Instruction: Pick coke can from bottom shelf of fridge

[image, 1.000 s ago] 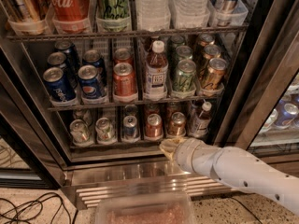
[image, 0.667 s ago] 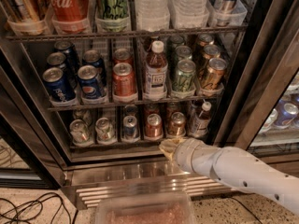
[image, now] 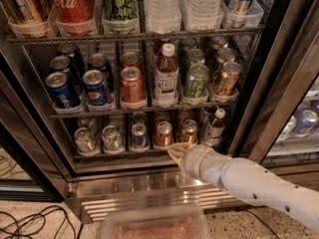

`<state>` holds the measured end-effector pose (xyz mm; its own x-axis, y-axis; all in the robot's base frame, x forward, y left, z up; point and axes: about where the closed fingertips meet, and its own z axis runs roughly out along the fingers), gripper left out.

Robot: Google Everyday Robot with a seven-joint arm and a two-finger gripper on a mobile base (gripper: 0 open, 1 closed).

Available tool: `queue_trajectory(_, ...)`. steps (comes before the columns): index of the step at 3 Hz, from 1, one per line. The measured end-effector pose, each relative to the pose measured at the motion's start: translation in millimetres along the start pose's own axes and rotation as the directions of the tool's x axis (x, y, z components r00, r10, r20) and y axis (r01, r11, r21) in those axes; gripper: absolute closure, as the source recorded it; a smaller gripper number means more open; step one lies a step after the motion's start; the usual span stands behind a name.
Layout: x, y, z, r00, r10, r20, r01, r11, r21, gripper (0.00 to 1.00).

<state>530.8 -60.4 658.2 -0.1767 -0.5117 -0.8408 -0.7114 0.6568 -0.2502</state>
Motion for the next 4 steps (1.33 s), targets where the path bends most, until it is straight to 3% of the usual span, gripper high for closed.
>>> queue_trajectory(2, -9, -12, 14, 0.999, -0.010, 0.046, 0.008, 0.9995, 0.031, 0.34)
queue_trajectory(4, -19, -17, 25, 0.996, -0.026, 0.081, 0.023, 0.9989, 0.042, 0.26)
